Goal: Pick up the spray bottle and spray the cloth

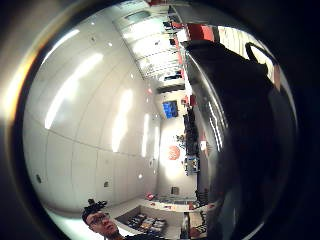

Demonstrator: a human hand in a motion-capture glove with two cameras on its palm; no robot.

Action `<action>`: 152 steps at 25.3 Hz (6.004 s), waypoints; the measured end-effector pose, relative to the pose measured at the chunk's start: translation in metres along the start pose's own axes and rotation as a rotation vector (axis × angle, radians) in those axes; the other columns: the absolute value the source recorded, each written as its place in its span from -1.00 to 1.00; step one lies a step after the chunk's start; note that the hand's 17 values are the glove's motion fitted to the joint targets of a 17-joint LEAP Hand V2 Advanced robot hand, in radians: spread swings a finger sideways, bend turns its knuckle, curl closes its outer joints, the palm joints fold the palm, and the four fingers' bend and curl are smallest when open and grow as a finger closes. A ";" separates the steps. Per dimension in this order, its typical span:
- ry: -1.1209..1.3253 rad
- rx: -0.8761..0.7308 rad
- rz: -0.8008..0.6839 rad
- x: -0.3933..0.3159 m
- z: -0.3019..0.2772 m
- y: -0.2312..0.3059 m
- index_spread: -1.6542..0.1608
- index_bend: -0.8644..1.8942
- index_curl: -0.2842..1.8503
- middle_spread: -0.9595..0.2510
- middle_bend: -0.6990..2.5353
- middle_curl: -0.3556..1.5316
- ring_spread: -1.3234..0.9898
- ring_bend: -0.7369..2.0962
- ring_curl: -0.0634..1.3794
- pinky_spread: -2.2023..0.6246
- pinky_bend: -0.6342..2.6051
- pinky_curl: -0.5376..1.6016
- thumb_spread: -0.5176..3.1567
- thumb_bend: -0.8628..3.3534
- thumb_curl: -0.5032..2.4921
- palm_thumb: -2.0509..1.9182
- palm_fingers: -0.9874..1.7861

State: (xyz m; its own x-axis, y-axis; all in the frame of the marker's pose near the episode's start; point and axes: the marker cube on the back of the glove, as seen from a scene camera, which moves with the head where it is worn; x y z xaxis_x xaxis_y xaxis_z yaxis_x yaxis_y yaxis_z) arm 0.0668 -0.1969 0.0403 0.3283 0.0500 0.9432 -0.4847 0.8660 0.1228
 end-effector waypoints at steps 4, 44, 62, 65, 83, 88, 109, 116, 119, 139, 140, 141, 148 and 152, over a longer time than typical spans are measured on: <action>0.008 -0.034 -0.008 -0.009 0.016 0.003 0.70 -0.01 -0.23 0.54 -0.18 -0.03 0.03 -0.10 -0.29 0.64 -0.54 -0.39 -0.05 -0.53 -0.27 0.65 0.35; 0.970 -0.995 0.941 0.110 0.141 0.065 0.72 -0.11 -0.19 0.51 -0.24 -0.01 0.03 -0.07 -0.22 0.62 -0.53 -0.33 -0.08 -0.52 -0.21 0.66 0.38; 0.428 -0.733 0.242 0.023 0.140 0.036 0.72 -0.13 -0.16 0.48 -0.26 0.02 0.02 -0.08 -0.20 0.63 -0.54 -0.32 -0.05 -0.52 -0.18 0.65 0.37; 0.242 -0.630 0.081 0.013 0.134 0.031 0.72 -0.13 -0.16 0.48 -0.26 0.02 0.02 -0.08 -0.20 0.63 -0.54 -0.31 -0.05 -0.52 -0.18 0.65 0.37; -0.031 -0.443 -0.100 -0.013 0.147 0.028 0.71 -0.14 -0.14 0.49 -0.26 0.03 0.02 -0.10 -0.20 0.61 -0.53 -0.30 -0.09 -0.54 -0.17 0.65 0.41; -0.068 -0.488 -0.103 -0.042 0.185 0.042 0.71 -0.14 -0.14 0.49 -0.27 0.03 0.01 -0.11 -0.20 0.60 -0.53 -0.30 -0.10 -0.55 -0.16 0.65 0.41; -0.039 -0.529 -0.135 0.006 0.228 0.044 0.71 -0.14 -0.12 0.49 -0.26 0.05 0.00 -0.12 -0.20 0.60 -0.54 -0.31 -0.11 -0.56 -0.15 0.65 0.40; -0.019 -0.516 -0.130 0.027 0.225 0.044 0.71 -0.13 -0.12 0.50 -0.25 0.05 0.00 -0.12 -0.19 0.60 -0.55 -0.32 -0.11 -0.56 -0.14 0.65 0.39; -0.004 -0.529 -0.123 0.032 0.231 0.051 0.71 -0.13 -0.12 0.50 -0.25 0.05 0.00 -0.12 -0.19 0.60 -0.55 -0.33 -0.11 -0.56 -0.14 0.65 0.39; 0.073 -0.665 -0.044 0.050 0.254 0.080 0.53 -0.30 -0.26 0.65 -0.43 -0.09 0.18 -0.28 -0.30 0.68 -0.39 -0.27 -0.14 -0.61 -0.22 0.54 -0.19; 0.070 -0.689 -0.058 0.048 0.256 0.083 0.52 -0.30 -0.28 0.65 -0.43 -0.10 0.18 -0.28 -0.32 0.68 -0.40 -0.27 -0.14 -0.61 -0.23 0.54 -0.19; 0.066 -0.713 -0.075 0.045 0.258 0.087 0.51 -0.30 -0.29 0.66 -0.44 -0.11 0.19 -0.29 -0.34 0.68 -0.40 -0.27 -0.14 -0.61 -0.23 0.54 -0.19; -0.004 -0.837 -0.194 0.017 0.255 0.124 0.47 -0.29 -0.35 0.65 -0.45 -0.14 0.23 -0.27 -0.36 0.69 -0.38 -0.25 -0.15 -0.60 -0.26 0.52 -0.19; -0.061 -0.893 -0.231 0.008 0.239 0.164 0.46 -0.28 -0.37 0.65 -0.45 -0.15 0.24 -0.27 -0.37 0.70 -0.38 -0.24 -0.15 -0.60 -0.27 0.52 -0.18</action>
State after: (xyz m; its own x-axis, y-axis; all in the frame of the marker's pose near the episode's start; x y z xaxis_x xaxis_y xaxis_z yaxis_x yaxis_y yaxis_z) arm -0.2043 -0.1733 0.1414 0.2836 -0.1761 0.9426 0.4009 0.9147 0.0502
